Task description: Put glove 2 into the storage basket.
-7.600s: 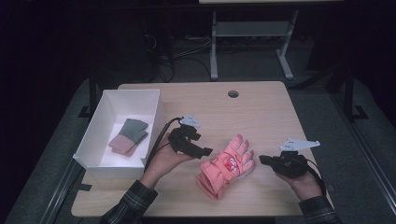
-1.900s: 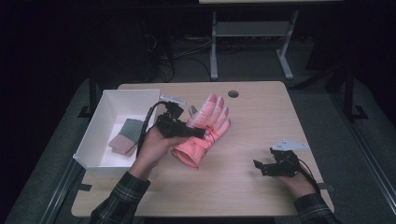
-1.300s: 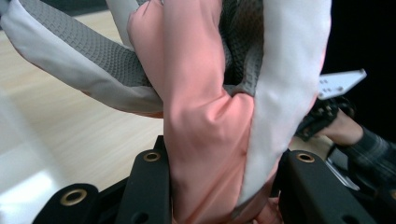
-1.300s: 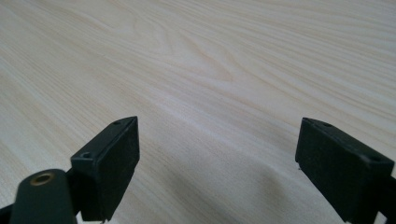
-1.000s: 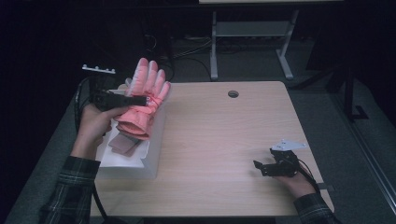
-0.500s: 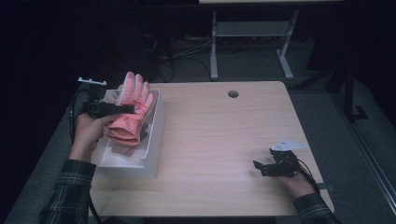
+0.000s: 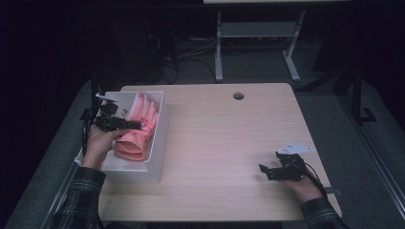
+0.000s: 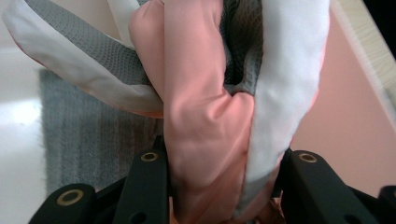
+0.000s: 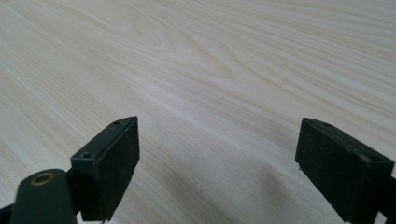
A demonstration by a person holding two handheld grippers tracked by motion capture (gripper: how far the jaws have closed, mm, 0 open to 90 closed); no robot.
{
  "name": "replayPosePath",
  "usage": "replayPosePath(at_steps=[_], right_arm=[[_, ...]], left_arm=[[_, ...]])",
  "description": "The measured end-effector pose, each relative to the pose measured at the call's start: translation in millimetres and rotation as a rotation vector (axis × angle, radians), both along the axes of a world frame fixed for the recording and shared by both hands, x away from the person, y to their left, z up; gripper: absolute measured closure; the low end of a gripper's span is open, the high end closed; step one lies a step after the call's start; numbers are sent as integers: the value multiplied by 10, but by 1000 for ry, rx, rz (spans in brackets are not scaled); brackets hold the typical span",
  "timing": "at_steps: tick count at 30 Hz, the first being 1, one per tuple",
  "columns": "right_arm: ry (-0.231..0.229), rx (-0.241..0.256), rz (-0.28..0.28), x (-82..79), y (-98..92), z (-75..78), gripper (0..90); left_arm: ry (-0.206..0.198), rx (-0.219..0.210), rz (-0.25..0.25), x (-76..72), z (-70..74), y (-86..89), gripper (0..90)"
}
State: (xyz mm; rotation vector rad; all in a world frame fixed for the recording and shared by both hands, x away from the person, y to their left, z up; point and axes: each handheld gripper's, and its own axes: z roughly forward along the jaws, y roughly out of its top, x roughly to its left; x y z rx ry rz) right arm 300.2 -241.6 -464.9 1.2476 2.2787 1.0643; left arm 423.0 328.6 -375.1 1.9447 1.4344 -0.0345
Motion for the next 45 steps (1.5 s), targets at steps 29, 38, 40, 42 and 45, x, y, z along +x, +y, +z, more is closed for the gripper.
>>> replayPosePath(at_steps=[29,38,40,42,45], right_arm=[[0,-2,-2,0,-5,0,133],[2,-1,-3,-1,-1,1,133],[0,-2,-1,0,-4,-1,132],[0,0,-1,-1,-6,0,132],[-2,0,0,7,-9,-4,133]], left_arm=[[-18,82,-22,41,-260,-51,133],[-113,136,-7,5,107,-22,129],[-140,143,-3,-6,200,-19,129],[-166,154,-3,-19,316,-21,130],[-207,163,-11,-52,481,-54,130]])
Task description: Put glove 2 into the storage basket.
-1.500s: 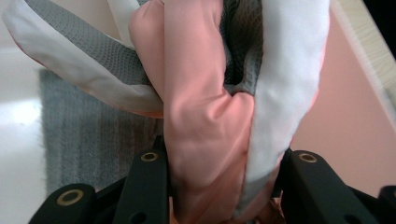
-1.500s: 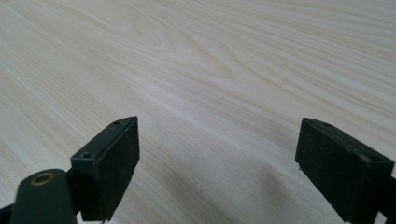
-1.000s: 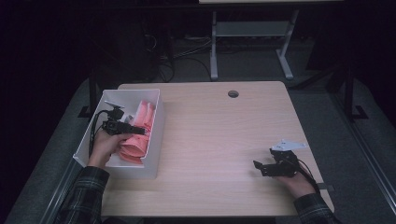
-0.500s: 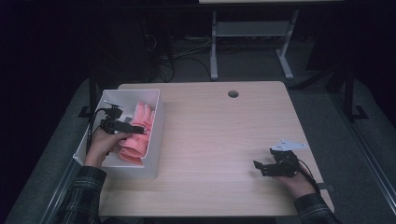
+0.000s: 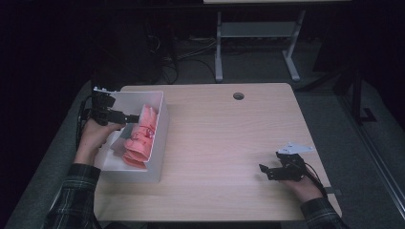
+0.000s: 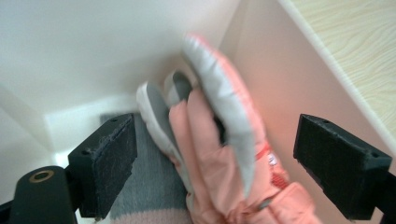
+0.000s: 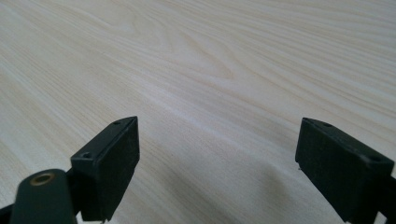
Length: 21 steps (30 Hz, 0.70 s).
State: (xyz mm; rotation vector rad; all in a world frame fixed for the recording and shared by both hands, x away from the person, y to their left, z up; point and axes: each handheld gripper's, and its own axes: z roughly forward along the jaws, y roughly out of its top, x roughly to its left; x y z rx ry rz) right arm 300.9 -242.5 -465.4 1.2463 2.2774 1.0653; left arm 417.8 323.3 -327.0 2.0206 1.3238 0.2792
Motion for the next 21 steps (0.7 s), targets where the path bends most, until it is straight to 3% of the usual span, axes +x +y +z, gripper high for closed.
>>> replayPosePath(at_steps=[5,9,21], right_arm=[[3,2,-3,-3,-2,-2,132],[12,7,-11,-3,-15,-11,132],[8,2,-1,5,-11,-7,133]], left_arm=[[-66,8,-53,-87,247,-135,130],[-102,5,-107,-152,346,-317,130],[-157,-53,-259,-399,387,-1035,130]])
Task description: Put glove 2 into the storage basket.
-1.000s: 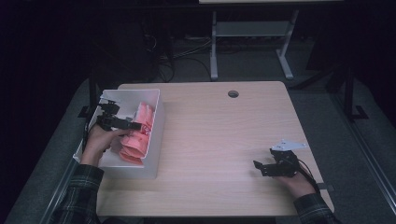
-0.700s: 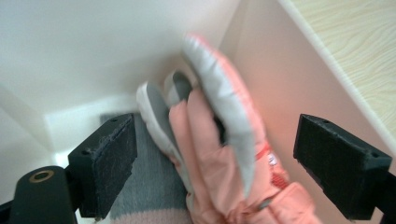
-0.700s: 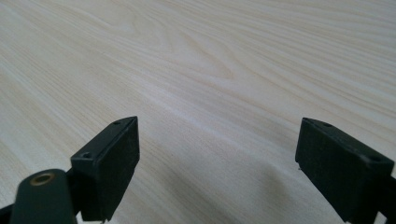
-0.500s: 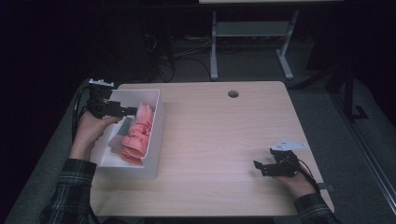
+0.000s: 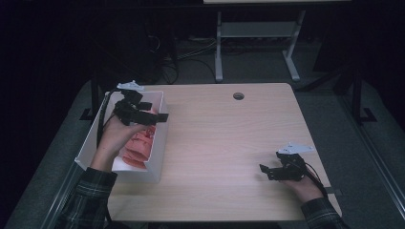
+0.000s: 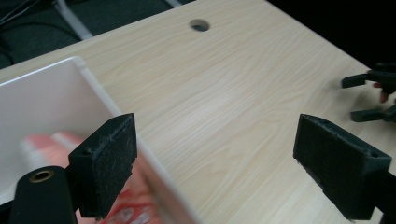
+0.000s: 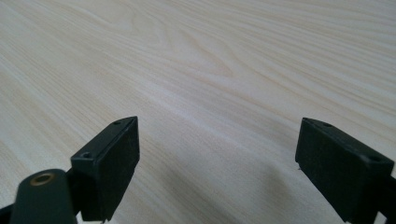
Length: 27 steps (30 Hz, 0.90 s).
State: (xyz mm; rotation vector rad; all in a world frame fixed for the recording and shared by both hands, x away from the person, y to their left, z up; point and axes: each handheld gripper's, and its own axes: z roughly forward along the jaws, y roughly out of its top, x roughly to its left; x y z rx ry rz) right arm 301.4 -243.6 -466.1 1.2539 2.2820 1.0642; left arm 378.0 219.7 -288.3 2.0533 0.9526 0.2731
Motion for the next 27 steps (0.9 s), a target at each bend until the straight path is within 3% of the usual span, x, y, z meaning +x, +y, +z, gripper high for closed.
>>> replayPosePath(at_steps=[7,14,18,27], right_arm=[[1,-1,0,-5,6,2,133],[-3,-2,1,-5,-1,3,133],[-2,-3,0,-9,0,6,133],[-4,-4,1,-16,-2,11,133]], left_arm=[[-31,-25,-44,-175,-38,-348,131],[-47,12,-113,-356,-190,-722,131],[-32,4,-136,-411,-350,-884,131],[-19,41,-162,-499,-805,-1056,131]])
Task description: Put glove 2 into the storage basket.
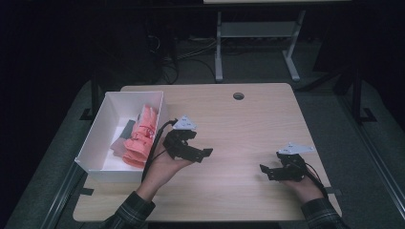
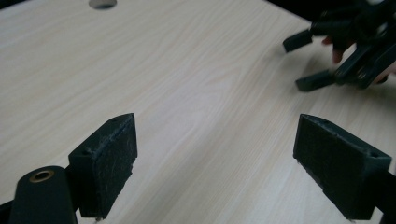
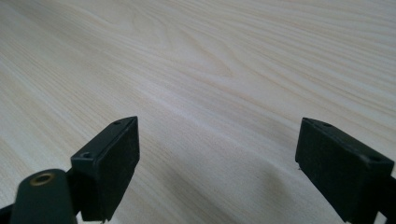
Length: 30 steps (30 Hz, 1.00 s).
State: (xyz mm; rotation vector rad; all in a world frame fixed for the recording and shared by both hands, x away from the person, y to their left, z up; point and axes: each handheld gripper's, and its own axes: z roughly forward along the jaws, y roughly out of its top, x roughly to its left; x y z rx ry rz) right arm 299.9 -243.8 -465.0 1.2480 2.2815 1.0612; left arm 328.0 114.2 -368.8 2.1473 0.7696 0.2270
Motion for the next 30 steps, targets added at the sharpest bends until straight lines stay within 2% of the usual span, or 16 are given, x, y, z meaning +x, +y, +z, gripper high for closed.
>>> replayPosePath(at_steps=[1,6,10,15,17,20,23,26,30], right_arm=[[1,-1,-1,-1,1,-1,133],[3,-2,-2,-3,7,0,133],[3,-2,-2,-4,9,-1,133],[6,-3,-2,-4,9,-5,133],[7,-2,-2,-5,9,-5,133],[10,1,-4,-6,11,-10,132],[10,-1,-1,-5,11,-15,133],[17,-1,-2,-7,15,-19,132],[19,-2,1,-5,18,-25,132]], left_arm=[[2,18,-2,-6,-60,-8,130],[20,59,-11,-29,-350,-20,130],[39,82,-20,-37,-518,-7,130],[16,104,-35,-59,-709,6,130],[3,113,-43,-61,-768,11,130],[-1,95,-57,-55,-846,15,130],[-24,116,-73,-48,-909,11,129],[-15,126,-69,-27,-965,19,130],[18,125,-60,-1,-1035,32,129]])
